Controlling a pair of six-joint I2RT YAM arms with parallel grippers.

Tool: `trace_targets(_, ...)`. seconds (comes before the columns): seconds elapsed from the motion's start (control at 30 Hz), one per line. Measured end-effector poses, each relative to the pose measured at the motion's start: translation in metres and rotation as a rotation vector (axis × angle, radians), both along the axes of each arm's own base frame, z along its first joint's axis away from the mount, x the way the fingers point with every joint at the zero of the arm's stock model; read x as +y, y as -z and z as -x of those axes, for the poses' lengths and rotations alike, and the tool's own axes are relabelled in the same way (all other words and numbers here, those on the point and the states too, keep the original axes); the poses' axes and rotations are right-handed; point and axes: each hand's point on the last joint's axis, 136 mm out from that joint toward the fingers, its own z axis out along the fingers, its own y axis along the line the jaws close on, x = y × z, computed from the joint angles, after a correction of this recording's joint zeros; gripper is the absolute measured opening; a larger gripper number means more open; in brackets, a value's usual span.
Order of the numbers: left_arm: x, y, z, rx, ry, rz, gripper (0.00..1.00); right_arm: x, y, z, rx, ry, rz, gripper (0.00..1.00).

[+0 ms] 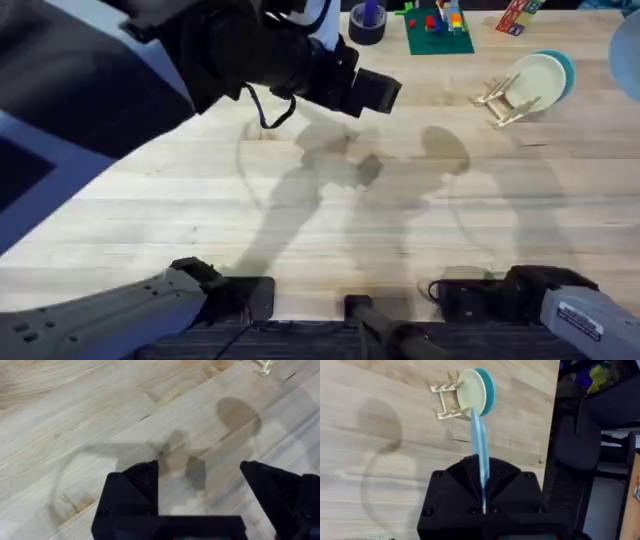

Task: Pick up the plates from the table one by one and place each into a slot on the dish rack.

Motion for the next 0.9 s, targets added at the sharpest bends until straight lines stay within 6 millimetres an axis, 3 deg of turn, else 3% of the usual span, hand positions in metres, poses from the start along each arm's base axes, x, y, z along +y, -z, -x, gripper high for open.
trace_targets(0.23,0.0,0.0,0.0,0.0,0.0,0.0,0.996,-0.001,-0.003,-0.004,-0.023,0.002,-0.01,0.031)
trace_targets(0.57,0.0,0.0,0.0,0.0,0.0,0.0,0.995,-0.025,-0.003,-0.021,-0.026,0.072,-0.125,0.027)
trace_targets(0.9,0.0,0.0,0.0,0.0,0.0,0.0,0.995,-0.036,0.031,-0.045,0.062,0.065,-0.264,0.028)
